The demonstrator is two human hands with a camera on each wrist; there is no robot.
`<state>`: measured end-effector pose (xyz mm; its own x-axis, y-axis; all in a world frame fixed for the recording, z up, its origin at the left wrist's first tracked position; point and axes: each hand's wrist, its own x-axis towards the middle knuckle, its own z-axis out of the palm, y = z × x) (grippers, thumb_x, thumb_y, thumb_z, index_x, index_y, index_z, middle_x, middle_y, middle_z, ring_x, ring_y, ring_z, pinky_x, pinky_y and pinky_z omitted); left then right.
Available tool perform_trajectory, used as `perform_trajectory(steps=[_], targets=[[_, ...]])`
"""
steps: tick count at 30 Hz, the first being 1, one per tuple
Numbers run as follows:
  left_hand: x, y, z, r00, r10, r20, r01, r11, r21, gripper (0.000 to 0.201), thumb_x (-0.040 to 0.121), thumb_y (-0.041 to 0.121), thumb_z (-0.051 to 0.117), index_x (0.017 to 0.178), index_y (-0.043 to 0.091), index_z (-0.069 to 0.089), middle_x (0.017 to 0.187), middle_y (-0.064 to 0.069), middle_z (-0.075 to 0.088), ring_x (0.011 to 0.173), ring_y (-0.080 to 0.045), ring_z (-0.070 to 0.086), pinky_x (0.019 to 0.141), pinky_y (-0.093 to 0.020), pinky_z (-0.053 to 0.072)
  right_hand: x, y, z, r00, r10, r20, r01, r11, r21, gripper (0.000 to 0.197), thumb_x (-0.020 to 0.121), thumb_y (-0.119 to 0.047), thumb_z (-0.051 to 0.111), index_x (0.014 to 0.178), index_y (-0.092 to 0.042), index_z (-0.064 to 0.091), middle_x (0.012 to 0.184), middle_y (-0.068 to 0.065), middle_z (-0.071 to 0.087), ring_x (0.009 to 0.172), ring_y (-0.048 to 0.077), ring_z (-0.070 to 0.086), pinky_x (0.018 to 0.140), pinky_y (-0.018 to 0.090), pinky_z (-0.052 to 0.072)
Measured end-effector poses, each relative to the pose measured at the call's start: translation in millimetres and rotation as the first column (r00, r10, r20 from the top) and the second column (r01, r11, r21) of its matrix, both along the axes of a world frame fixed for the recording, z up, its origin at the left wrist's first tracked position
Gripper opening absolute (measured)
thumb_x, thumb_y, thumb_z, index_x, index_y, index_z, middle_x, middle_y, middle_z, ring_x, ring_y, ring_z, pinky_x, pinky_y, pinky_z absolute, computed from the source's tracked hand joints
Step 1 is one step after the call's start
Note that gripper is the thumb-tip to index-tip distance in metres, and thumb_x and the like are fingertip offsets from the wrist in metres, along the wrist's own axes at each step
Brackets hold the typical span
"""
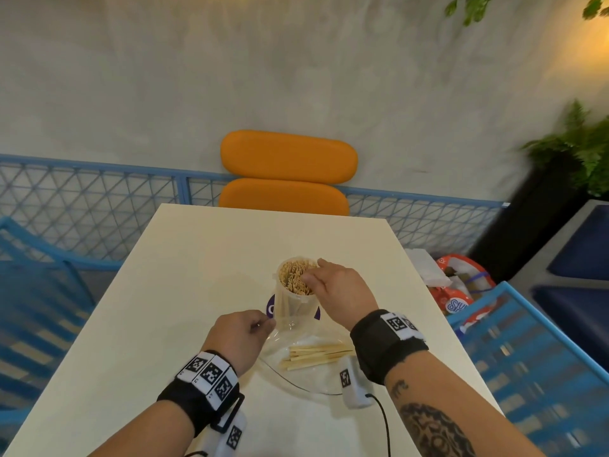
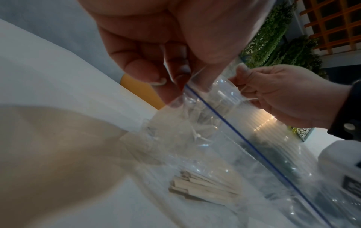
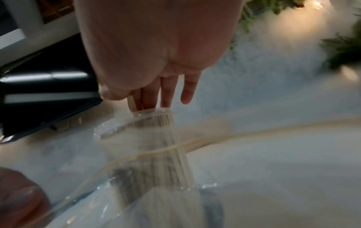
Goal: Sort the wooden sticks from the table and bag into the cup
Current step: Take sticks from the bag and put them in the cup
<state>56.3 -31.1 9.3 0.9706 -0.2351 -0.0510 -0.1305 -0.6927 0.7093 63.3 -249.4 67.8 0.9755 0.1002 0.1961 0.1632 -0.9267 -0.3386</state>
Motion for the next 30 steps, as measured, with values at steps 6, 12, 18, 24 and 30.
perform_trajectory(steps=[6, 12, 18, 24, 30], targets=[[0.1, 2.0, 0.0, 1.0, 0.003, 0.013, -0.003, 1.0, 0.013, 0.03, 0.096, 0.047, 0.056, 0.076, 0.028, 0.068, 0.068, 0.004, 0.066, 0.07, -0.011, 0.061, 0.069, -0.028, 0.052, -7.5, -5.2, -17.4, 0.988, 0.063, 0.14, -0.063, 0.998, -0.01, 0.025, 0.097, -0.03, 0.059, 0.115, -0.023, 0.075, 0.113, -0.002, 0.075, 0.125, 0.02, 0.06, 0.106, 0.037, 0.046], [-3.0, 1.1, 0.9, 1.0, -0.003, 0.017, 0.003, 1.0, -0.002, 0.029, 0.096, 0.046, 0.057, 0.074, 0.029, 0.065, 0.064, 0.006, 0.062, 0.067, -0.01, 0.058, 0.065, -0.025, 0.046, -13.9, 4.1, -15.2, 0.992, -0.038, 0.117, 0.049, 0.995, -0.09, 0.043, 0.104, -0.044, 0.033, 0.134, -0.028, 0.06, 0.136, -0.01, 0.062, 0.143, 0.016, 0.038, 0.112, 0.038, 0.027], [-3.5, 3.2, 2.5, 1.0, -0.005, 0.016, 0.005, 1.0, -0.011, 0.026, 0.096, 0.045, 0.057, 0.073, 0.035, 0.063, 0.064, 0.01, 0.061, 0.066, -0.006, 0.057, 0.062, -0.023, 0.043, -27.9, 3.5, -15.9, 1.0, -0.019, 0.018, 0.019, 0.999, -0.04, 0.065, 0.101, -0.06, 0.014, 0.148, -0.027, 0.045, 0.152, -0.011, 0.045, 0.151, 0.016, 0.02, 0.119, 0.04, 0.022], [-7.4, 4.8, 1.8, 1.0, -0.011, 0.023, 0.012, 1.0, -0.016, 0.033, 0.096, 0.044, 0.057, 0.068, 0.027, 0.062, 0.062, 0.003, 0.061, 0.063, -0.013, 0.057, 0.063, -0.027, 0.048, -67.1, 12.5, 5.7, 0.995, -0.101, 0.025, 0.086, 0.933, 0.348, 0.024, 0.089, -0.012, 0.055, 0.095, -0.021, 0.076, 0.078, -0.02, 0.068, 0.075, 0.0, 0.062, 0.072, 0.017, 0.048], [-13.4, 4.6, -4.6, 0.999, -0.03, 0.024, 0.031, 0.999, -0.033, 0.028, 0.096, 0.044, 0.058, 0.075, 0.027, 0.067, 0.064, 0.005, 0.064, 0.066, -0.013, 0.06, 0.069, -0.03, 0.052, -75.4, 29.1, -37.9, 0.889, -0.067, -0.453, 0.029, 0.996, -0.09, 0.04, 0.092, -0.011, 0.047, 0.124, -0.024, 0.068, 0.122, 0.001, 0.067, 0.112, 0.02, 0.06, 0.1, 0.031, 0.048]])
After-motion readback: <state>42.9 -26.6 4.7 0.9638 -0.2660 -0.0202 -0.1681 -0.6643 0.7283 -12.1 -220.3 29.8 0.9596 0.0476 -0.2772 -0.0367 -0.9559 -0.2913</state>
